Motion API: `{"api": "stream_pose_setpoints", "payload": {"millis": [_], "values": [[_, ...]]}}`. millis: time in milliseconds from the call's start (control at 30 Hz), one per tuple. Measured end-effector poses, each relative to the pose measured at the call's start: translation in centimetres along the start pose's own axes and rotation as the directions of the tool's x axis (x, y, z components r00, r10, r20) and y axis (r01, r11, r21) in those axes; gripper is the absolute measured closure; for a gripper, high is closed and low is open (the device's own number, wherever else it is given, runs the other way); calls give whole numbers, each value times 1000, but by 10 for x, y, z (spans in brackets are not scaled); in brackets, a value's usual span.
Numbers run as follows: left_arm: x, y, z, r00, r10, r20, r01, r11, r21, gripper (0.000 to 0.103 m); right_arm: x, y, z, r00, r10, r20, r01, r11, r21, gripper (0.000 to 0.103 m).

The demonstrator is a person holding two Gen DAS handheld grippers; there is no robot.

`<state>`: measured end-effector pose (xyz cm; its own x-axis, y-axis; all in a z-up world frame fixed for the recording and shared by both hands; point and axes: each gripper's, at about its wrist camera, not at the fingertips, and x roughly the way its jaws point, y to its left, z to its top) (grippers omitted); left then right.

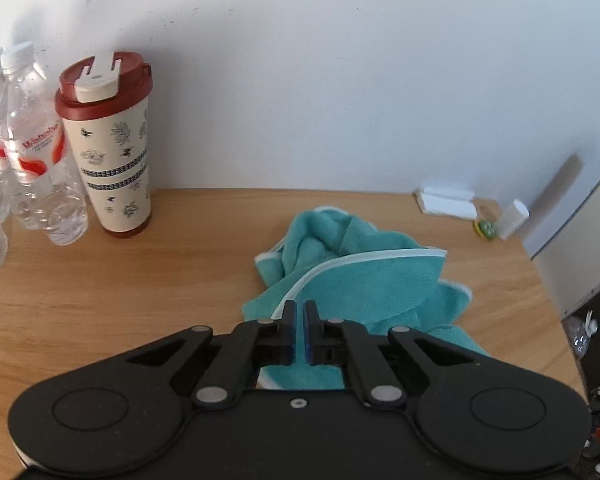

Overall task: Fold towel
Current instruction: 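Lift the towel with both tools and pull the grasped edges apart to unfurl it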

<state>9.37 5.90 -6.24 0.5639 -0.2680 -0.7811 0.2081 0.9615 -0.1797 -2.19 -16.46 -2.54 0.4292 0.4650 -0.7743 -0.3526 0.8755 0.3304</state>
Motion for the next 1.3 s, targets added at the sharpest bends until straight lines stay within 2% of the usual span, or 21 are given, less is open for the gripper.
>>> {"api": "stream_pose_setpoints", "payload": {"millis": [100, 200, 267, 367, 400, 500, 533, 633, 800, 900, 933, 967, 1033, 1067, 1300], "values": [[-10, 17, -2, 1000, -9, 10, 9, 1000, 29, 100, 8, 34, 0, 999, 54, -7, -54, 999, -7, 94], [-15, 45, -4, 999, -38, -3, 38, 999, 37, 100, 19, 56, 0, 997, 74, -13, -74, 997, 8, 94], [-17, 68, -7, 998, -47, -32, 48, 998, 46, 100, 34, 82, 2, 997, 79, -21, -79, 997, 25, 94], [-15, 89, -10, 992, -97, -83, 104, 991, 82, 97, 53, 113, 1, 997, 74, -27, -72, 996, 61, 94], [-14, 94, -12, 989, -113, -93, 122, 988, 100, 91, 58, 120, -1, 997, 63, -35, -61, 996, 68, 94], [-8, 100, -15, 985, -139, -104, 153, 977, 148, 48, 67, 129, -6, 998, 32, -50, -28, 996, 85, 94], [0, 100, -16, 982, -150, -112, 169, 968, 186, 47, 71, 133, -10, 998, 14, -56, -9, 995, 95, 94], [17, 93, -17, 974, -177, -141, 204, 957, 207, 47, 74, 135, -19, 998, -34, -56, 42, 988, 148, 94], [45, 82, -19, 957, -218, -190, 259, 939, 228, 47, 74, 128, -30, 998, -47, -46, 55, 978, 202, 94], [61, 75, -20, 945, -241, -220, 292, 926, 239, 51, 78, 122, -35, 997, -55, -61, 68, 969, 239, 94], [66, 72, -20, 941, -249, -230, 303, 922, 242, 61, 79, 120, -37, 997, -46, -68, 62, 969, 240, 94], [72, 70, -21, 936, -256, -240, 314, 917, 246, 67, 81, 118, -38, 997, -45, -70, 61, 968, 243, 94], [83, 66, -21, 927, -271, -260, 336, 908, 252, 93, 82, 116, -39, 996, -48, -73, 65, 965, 253, 94], [88, 63, -22, 922, -278, -270, 347, 903, 255, 98, 81, 116, -39, 996, -48, -71, 65, 966, 251, 94], [78, 68, -13, 932, -282, -226, 328, 923, 201, 101, 75, 129, -34, 997, -37, -67, 50, 977, 207, 94]]}}
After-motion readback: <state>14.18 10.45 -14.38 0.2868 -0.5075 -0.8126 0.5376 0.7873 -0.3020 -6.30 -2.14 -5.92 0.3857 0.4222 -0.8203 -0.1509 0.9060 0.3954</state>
